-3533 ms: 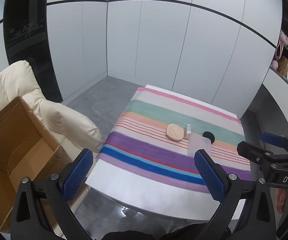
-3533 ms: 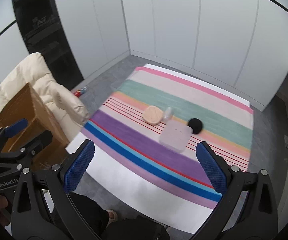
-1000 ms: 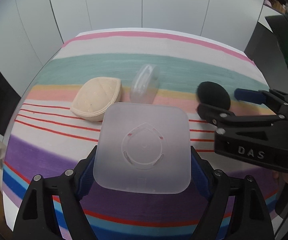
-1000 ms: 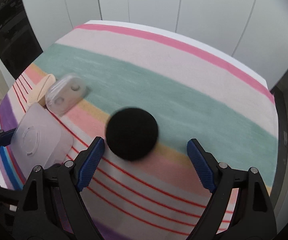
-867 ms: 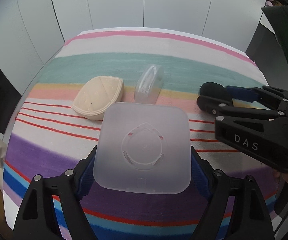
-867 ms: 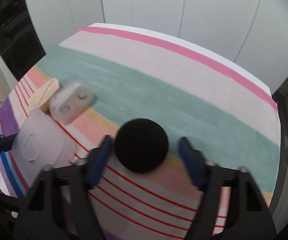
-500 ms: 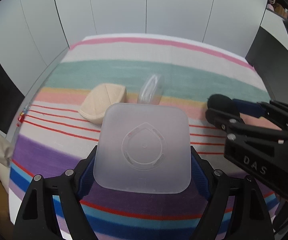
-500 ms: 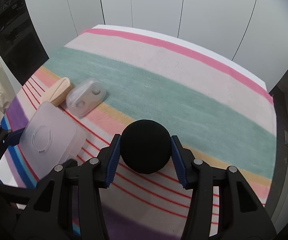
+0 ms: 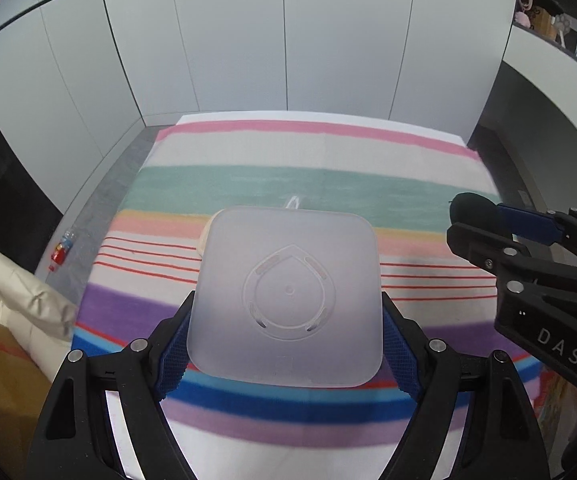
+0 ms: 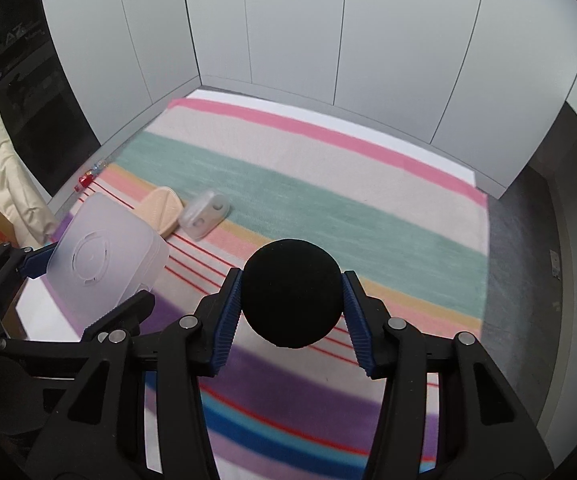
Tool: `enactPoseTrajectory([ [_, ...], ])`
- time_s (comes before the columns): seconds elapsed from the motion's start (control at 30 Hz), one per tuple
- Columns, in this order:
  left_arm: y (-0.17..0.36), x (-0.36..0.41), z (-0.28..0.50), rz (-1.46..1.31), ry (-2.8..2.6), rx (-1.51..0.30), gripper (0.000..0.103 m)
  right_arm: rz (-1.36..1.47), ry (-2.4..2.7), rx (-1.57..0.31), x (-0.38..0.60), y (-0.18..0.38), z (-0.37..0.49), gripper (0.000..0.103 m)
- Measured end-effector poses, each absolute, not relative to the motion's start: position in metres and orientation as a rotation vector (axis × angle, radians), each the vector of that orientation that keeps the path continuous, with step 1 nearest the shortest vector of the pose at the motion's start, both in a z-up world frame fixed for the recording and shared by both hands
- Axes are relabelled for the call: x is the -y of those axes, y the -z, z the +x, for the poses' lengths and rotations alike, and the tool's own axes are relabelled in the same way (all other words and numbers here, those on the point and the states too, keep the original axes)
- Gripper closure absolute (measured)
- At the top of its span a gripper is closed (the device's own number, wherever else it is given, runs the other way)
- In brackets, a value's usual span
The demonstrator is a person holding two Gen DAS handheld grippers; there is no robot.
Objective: Organize objects
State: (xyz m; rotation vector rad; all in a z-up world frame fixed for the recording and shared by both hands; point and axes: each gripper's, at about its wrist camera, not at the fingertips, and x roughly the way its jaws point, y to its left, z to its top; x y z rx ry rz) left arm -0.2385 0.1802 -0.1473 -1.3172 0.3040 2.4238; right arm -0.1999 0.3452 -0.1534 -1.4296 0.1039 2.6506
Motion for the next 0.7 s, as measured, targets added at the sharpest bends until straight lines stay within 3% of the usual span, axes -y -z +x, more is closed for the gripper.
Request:
enactPoseTrajectory([
  [0.7, 0.049, -0.145, -0.158, -1.223, -2.465, -0.222, 0.02, -1.338, -2.638, -0.113, -0.318, 0.061, -0.099, 0.052],
])
